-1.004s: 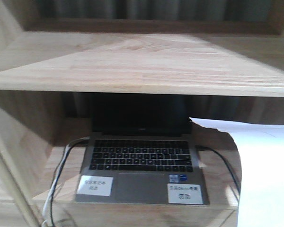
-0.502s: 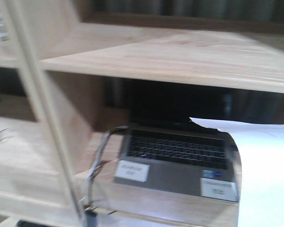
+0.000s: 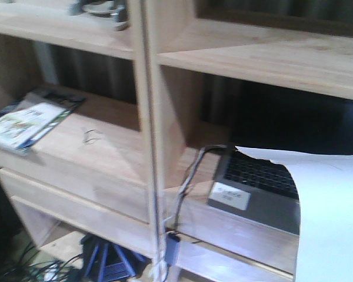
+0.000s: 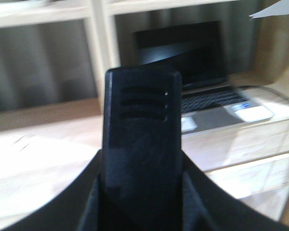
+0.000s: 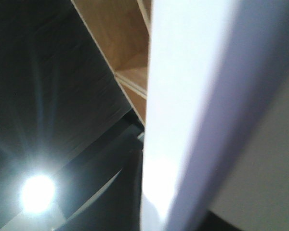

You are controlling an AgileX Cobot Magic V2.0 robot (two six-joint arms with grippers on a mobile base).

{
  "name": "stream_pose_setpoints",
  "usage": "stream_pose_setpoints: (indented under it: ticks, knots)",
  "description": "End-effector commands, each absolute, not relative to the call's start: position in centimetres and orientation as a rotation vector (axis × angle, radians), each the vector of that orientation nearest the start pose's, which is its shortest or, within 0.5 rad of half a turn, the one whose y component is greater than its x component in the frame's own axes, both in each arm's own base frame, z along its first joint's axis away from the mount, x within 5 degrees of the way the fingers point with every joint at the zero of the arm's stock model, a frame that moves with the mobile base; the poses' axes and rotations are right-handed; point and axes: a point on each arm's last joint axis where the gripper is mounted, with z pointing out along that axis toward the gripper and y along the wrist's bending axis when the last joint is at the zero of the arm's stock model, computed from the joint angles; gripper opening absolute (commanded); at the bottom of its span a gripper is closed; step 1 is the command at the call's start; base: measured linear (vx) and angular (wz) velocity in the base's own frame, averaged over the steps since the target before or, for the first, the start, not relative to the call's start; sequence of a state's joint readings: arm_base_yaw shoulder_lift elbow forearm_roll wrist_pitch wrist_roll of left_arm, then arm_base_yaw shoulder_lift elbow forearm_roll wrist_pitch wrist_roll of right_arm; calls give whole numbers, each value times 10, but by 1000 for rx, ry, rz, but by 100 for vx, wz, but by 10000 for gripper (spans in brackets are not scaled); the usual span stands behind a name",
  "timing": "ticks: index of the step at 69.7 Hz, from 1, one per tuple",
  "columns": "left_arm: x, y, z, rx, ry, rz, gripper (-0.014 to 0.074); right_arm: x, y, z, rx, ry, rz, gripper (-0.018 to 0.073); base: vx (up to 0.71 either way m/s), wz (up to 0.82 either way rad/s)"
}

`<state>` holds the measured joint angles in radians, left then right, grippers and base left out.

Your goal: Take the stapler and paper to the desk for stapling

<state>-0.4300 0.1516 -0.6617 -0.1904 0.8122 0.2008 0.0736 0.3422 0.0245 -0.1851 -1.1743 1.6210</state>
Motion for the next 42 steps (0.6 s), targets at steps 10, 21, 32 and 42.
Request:
stream_pose_setpoints:
  ticks: [10,21,32,42]
  knots:
    - [5,-16,363,483,1588,-411,-6,41,19,287,270,587,1622,-5,-10,40]
    - [5,-16,363,483,1588,-411,-6,41,19,287,270,587,1622,-5,-11,41]
    - [5,-16,363,483,1588,-411,-6,41,19,287,270,587,1622,-5,-12,45]
    - [5,-16,363,483,1588,-411,-6,41,19,287,270,587,1622,-5,-13,49]
